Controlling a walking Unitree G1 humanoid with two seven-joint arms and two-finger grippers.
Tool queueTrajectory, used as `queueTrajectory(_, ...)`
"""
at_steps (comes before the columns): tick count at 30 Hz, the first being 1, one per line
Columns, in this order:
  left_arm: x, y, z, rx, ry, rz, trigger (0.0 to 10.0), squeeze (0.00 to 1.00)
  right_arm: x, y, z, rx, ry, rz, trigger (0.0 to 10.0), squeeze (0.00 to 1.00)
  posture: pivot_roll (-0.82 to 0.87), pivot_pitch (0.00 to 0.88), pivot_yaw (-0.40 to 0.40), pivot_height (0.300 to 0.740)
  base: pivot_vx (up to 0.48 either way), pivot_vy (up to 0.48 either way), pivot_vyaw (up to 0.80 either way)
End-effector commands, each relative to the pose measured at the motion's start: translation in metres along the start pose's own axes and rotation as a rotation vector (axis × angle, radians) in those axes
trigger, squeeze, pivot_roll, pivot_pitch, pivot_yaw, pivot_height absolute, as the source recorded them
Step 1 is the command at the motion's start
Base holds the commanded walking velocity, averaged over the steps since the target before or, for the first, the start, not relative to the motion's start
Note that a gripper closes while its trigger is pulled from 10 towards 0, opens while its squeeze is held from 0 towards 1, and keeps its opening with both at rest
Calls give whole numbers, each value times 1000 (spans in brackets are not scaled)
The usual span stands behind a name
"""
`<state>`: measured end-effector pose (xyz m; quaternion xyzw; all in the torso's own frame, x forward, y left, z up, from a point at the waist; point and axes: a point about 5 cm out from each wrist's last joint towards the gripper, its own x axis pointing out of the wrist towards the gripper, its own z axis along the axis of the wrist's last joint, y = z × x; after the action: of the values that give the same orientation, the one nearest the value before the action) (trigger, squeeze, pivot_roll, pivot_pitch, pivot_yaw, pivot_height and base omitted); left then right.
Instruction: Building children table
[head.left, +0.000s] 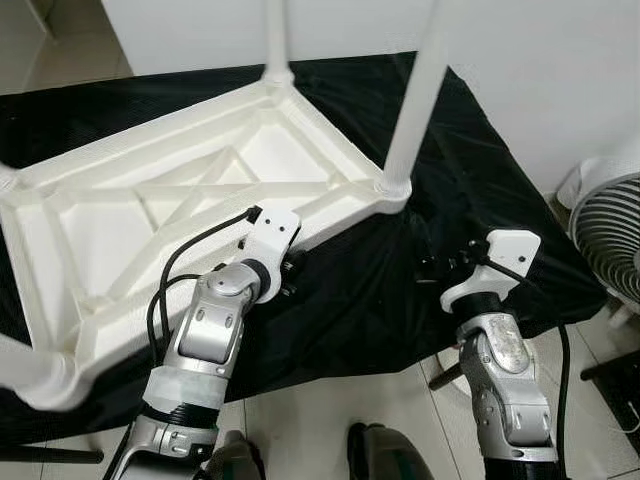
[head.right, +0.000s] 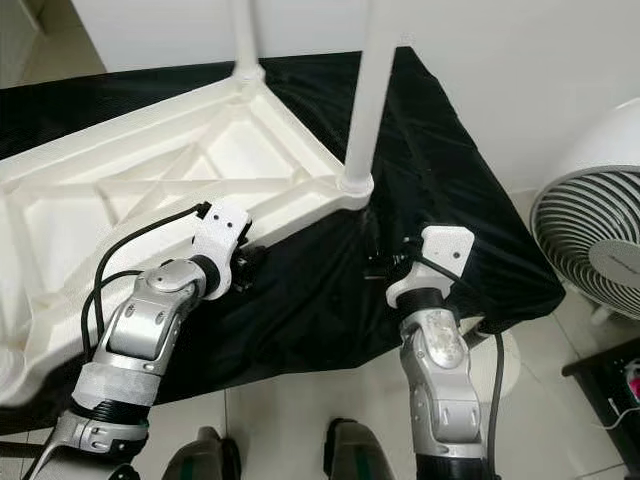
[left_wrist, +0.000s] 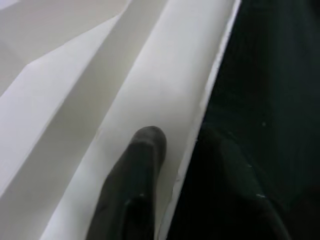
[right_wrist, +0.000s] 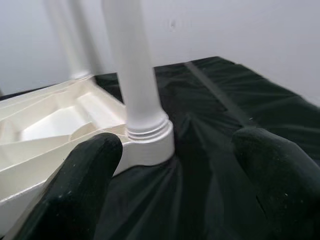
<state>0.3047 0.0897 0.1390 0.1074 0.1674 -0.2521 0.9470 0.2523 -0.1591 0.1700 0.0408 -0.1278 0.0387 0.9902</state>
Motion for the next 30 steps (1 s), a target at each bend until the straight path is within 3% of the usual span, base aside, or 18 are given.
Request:
queueTrajectory(1,-5,29,-25,-4,112,415,0,0,1,0,-3,-6,14,-6,10000,0,-83,133,30,740,0,0,0)
queueTrajectory(8,-1,37,-21,-3,90,459,0,0,5,3,-1,0,3,-6,10000,0,-84,136,27,740,0,0,0)
queueTrajectory(17,15,45,-17,33,59,473,0,0,7,6,2,10,-15,-19,10000,0,-98,146,45,740,0,0,0)
queueTrajectory(30,15,82,-36,115,122,552,0,0,2,4,4,11,-28,-69,10000,0,-121,151,86,740,0,0,0)
